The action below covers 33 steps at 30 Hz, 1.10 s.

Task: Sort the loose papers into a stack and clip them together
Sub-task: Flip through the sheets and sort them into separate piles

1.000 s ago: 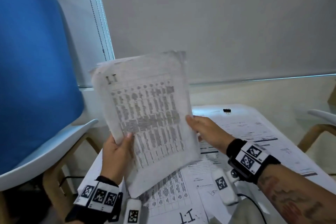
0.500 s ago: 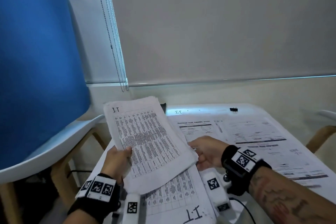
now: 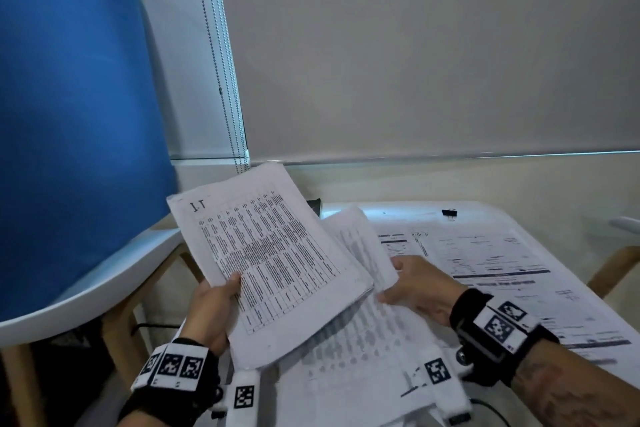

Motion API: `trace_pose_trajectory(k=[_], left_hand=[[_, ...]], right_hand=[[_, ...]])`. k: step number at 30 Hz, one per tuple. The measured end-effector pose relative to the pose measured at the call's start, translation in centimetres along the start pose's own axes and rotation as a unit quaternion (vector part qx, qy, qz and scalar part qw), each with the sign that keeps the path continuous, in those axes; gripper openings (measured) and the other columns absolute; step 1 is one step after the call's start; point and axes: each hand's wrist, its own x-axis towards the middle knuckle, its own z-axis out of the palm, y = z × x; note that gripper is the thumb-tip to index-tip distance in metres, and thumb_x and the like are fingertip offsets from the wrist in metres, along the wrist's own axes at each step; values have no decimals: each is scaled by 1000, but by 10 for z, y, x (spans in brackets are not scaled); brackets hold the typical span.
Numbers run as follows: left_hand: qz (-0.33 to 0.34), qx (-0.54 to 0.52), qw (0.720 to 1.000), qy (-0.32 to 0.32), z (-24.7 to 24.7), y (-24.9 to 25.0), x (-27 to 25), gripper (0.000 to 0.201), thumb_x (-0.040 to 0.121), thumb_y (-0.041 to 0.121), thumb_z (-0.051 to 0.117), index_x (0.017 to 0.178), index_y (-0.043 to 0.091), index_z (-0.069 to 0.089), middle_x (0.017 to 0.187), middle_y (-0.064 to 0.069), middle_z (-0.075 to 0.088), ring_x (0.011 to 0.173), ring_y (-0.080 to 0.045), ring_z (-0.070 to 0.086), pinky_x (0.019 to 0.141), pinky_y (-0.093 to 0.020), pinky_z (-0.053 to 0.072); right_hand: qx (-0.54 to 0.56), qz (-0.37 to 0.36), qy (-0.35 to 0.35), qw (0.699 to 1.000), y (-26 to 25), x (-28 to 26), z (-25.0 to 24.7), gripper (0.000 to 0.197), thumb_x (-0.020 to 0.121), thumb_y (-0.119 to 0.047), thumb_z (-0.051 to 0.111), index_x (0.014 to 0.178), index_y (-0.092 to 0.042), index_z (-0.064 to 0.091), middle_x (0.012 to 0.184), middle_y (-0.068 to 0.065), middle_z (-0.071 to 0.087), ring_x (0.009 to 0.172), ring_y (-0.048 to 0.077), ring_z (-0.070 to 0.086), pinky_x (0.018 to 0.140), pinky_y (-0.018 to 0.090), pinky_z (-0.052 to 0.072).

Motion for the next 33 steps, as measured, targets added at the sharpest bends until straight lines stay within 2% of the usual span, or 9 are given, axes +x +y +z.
trace_pose_trajectory(k=[6,8,11,14,20,24,27,31,33], left_hand=[[36,25,999,-32,1,5,-7,29,100,2,50,127,2,59,118,-23,70,107,-40,68,98,-59,50],[40,28,998,-41,5,3,-8,30,100,0,49,128,0,58,118,-24,70,106,-41,68,97,-57,51],[40,29,997,-56,12,-1,-9,30,100,-1,48,128,-1,58,115,-24,71,98,-38,70,88,-49,54],[32,17,997,-73,18,-1,-12,29,100,-1,48,127,1,59,118,-26,70,100,-40,71,86,-48,56],[29,-22,990,-138,26,13,-29,34,98,-1,47,129,2,59,115,-23,73,98,-37,73,70,-42,61],[52,-15,981,-188,29,26,-48,24,96,2,47,112,-1,65,91,-20,75,70,-29,75,55,-36,60],[13,-13,984,-175,25,22,-50,25,100,16,46,93,0,64,80,-18,65,55,-23,69,49,-32,57],[-63,-56,983,-161,17,15,-45,53,99,53,37,106,13,71,102,-23,76,85,-36,74,68,-46,57],[-83,-36,984,-152,16,14,-44,49,97,54,43,113,17,71,107,-21,76,96,-39,72,77,-48,55]], right_hand=[[46,-216,225,949,-46,-35,-62,15,91,-1,63,94,-10,74,70,-3,77,62,11,71,65,31,58],[48,-277,233,931,-72,-52,-77,17,93,-7,63,96,-20,74,83,-4,78,71,4,73,70,24,58],[140,-310,174,924,-101,-65,-95,21,95,-4,59,104,-16,73,97,6,79,88,19,76,78,35,61],[216,-284,100,929,-112,-57,-89,21,94,1,56,106,-7,71,94,13,79,81,25,77,72,40,63],[105,-171,36,979,-62,-13,-23,17,92,-10,65,108,-9,72,100,11,78,87,25,76,88,44,58],[50,-143,64,986,-34,0,28,13,92,-14,66,105,-16,69,100,6,72,93,20,71,79,28,58],[67,-124,55,988,-22,11,47,8,90,-13,70,97,-16,68,100,7,69,95,22,69,83,31,58],[-7,-114,69,991,-8,20,57,22,90,-20,68,108,-7,67,105,11,71,100,28,70,91,44,58],[-46,-108,42,992,-5,18,58,28,90,-24,67,115,-12,66,112,6,72,104,25,69,96,45,55]])
